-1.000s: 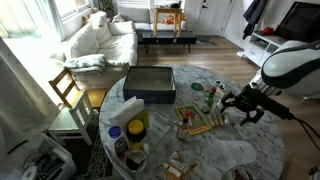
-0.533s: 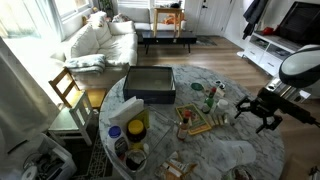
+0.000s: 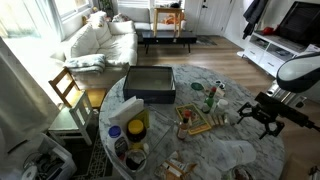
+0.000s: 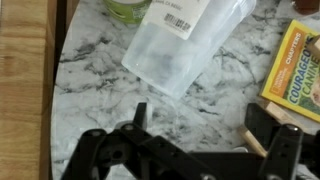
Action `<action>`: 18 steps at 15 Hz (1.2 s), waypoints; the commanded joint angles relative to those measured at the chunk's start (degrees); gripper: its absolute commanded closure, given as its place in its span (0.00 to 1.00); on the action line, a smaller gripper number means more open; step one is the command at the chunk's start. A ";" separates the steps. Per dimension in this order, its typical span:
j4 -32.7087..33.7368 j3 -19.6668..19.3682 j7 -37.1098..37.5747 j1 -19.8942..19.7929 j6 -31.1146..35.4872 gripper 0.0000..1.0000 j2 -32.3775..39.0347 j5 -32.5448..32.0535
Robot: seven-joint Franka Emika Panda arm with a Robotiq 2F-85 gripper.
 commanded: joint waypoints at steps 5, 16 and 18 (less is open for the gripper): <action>-0.03 -1.68 7.26 -0.74 -1.95 0.00 4.84 1.50; -0.02 -2.46 12.24 -0.38 -9.40 0.00 7.94 8.07; -0.02 -2.20 11.80 -0.14 -8.87 0.00 8.67 10.09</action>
